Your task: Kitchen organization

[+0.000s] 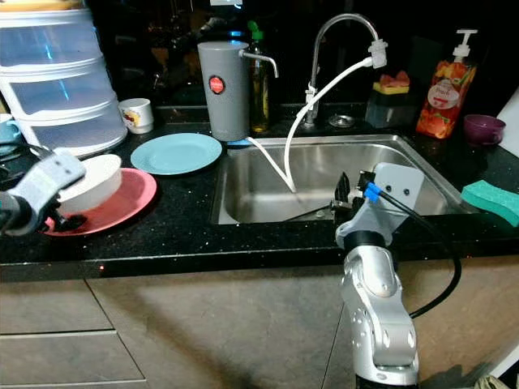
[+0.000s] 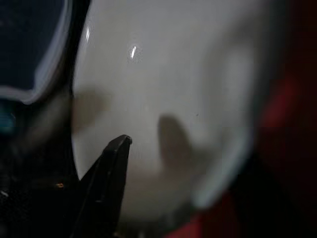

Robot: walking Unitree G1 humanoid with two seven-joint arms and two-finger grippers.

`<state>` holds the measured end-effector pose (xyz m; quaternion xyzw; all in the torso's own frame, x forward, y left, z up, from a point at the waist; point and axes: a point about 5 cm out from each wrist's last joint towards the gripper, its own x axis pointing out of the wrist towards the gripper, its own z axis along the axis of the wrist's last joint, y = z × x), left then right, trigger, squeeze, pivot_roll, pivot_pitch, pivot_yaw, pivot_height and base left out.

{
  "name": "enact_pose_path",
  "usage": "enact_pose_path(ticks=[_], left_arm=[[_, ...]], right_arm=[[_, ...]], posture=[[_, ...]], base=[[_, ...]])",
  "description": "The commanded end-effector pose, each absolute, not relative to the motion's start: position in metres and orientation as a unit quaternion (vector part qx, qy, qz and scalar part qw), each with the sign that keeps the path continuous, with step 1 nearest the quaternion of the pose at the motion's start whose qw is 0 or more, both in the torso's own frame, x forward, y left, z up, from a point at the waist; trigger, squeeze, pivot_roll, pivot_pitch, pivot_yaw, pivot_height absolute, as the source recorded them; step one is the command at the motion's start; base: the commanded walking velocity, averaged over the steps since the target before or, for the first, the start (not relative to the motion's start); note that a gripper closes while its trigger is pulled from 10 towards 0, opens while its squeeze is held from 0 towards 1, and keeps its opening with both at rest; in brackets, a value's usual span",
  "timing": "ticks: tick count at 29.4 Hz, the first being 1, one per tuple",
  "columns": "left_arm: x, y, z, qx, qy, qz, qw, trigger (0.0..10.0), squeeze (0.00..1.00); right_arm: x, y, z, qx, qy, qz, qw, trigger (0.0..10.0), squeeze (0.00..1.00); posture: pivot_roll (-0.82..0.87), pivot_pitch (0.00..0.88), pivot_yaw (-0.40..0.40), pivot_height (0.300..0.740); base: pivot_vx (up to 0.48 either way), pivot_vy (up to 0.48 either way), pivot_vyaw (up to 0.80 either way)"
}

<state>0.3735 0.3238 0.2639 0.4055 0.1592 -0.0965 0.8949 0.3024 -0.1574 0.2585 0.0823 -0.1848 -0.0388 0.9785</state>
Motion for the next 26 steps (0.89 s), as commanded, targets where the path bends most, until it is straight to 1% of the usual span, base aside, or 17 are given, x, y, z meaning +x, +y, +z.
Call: enact_pose_path(ticks=[1,5,11,13,14,15,16,17,18,19,20,21,22,23,24,25,26], left_arm=[[0.375,0.32,0.257,0.429,0.16,-0.106,0.883,0.0,0.0],[0.377,0.315,0.26,0.476,0.136,-0.102,0.863,0.0,0.0],[0.38,0.307,0.267,0.505,0.096,-0.094,0.853,0.0,0.0],[0.383,0.302,0.272,0.518,0.068,-0.089,0.848,0.0,0.0],[0.384,0.299,0.276,0.525,0.05,-0.088,0.845,4.1,0.0],[0.384,0.296,0.279,0.529,0.039,-0.086,0.843,10.0,0.0],[0.385,0.291,0.284,0.533,0.015,-0.089,0.841,10.0,0.0],[0.385,0.291,0.284,0.533,0.015,-0.089,0.841,10.0,0.0],[0.386,0.275,0.298,0.545,-0.052,-0.099,0.831,10.0,0.0],[0.386,0.269,0.303,0.55,-0.078,-0.102,0.825,10.0,0.0],[0.386,0.269,0.303,0.55,-0.078,-0.102,0.825,10.0,0.0],[0.386,0.263,0.305,0.555,-0.096,-0.108,0.819,10.0,0.0],[0.384,0.255,0.307,0.571,-0.125,-0.115,0.803,10.0,0.0],[0.384,0.255,0.307,0.571,-0.125,-0.115,0.803,10.0,0.0],[0.38,0.232,0.308,0.601,-0.19,-0.143,0.763,10.0,0.0],[0.376,0.22,0.308,0.605,-0.225,-0.16,0.747,10.0,0.0],[0.376,0.22,0.308,0.605,-0.225,-0.16,0.747,10.0,0.0]], right_arm=[[0.303,-0.155,0.259,0.087,-0.182,-0.033,0.979,10.0,0.0],[0.303,-0.155,0.259,0.087,-0.182,-0.032,0.979,10.0,0.0],[0.302,-0.154,0.259,0.087,-0.181,-0.032,0.979,10.0,0.0],[0.302,-0.154,0.259,0.087,-0.181,-0.032,0.979,10.0,0.0],[0.302,-0.154,0.258,0.087,-0.181,-0.033,0.979,10.0,0.0],[0.302,-0.154,0.258,0.087,-0.181,-0.034,0.979,10.0,0.0],[0.302,-0.154,0.258,0.088,-0.182,-0.035,0.979,10.0,0.0],[0.302,-0.154,0.258,0.088,-0.182,-0.035,0.979,10.0,0.0],[0.302,-0.154,0.259,0.089,-0.183,-0.034,0.978,10.0,0.0],[0.303,-0.153,0.259,0.09,-0.184,-0.032,0.978,10.0,0.0],[0.303,-0.153,0.259,0.09,-0.184,-0.032,0.978,10.0,0.0],[0.303,-0.152,0.259,0.09,-0.184,-0.03,0.978,10.0,0.0],[0.304,-0.15,0.26,0.096,-0.183,-0.021,0.978,10.0,0.0],[0.304,-0.15,0.26,0.096,-0.183,-0.021,0.978,10.0,0.0],[0.306,-0.139,0.264,0.124,-0.175,0.019,0.977,10.0,0.0],[0.307,-0.134,0.266,0.135,-0.169,0.042,0.976,10.0,0.0],[0.307,-0.134,0.266,0.135,-0.169,0.042,0.976,10.0,0.0]], posture=[[0.05,0.111,0.002,0.74],[0.04,0.116,0.001,0.74],[0.04,0.115,0.006,0.74],[0.04,0.113,0.008,0.74],[0.04,0.113,0.008,0.74],[0.04,0.113,0.008,0.74],[0.04,0.11,0.012,0.74],[0.04,0.11,0.012,0.74],[0.05,0.105,0.012,0.74],[0.05,0.105,0.012,0.74],[0.05,0.105,0.012,0.74],[0.05,0.104,0.011,0.74],[0.05,0.103,0.009,0.74],[0.05,0.103,0.009,0.74],[0.05,0.101,0.004,0.74],[0.05,0.101,0.001,0.74],[0.05,0.101,0.001,0.74]], base=[[0.0,0.0,0.0],[0.0,0.0,0.0],[0.0,0.0,0.0],[0.0,0.0,0.0],[0.0,0.0,0.0],[0.0,0.0,0.0],[0.0,0.0,0.0],[0.0,0.0,0.0],[0.0,0.0,0.0],[0.0,0.0,0.0],[0.0,0.0,0.0],[0.0,0.0,0.0],[0.0,0.0,0.0],[0.0,0.0,0.0],[0.0,0.0,0.0],[0.0,0.0,0.0],[0.0,0.0,0.0]])
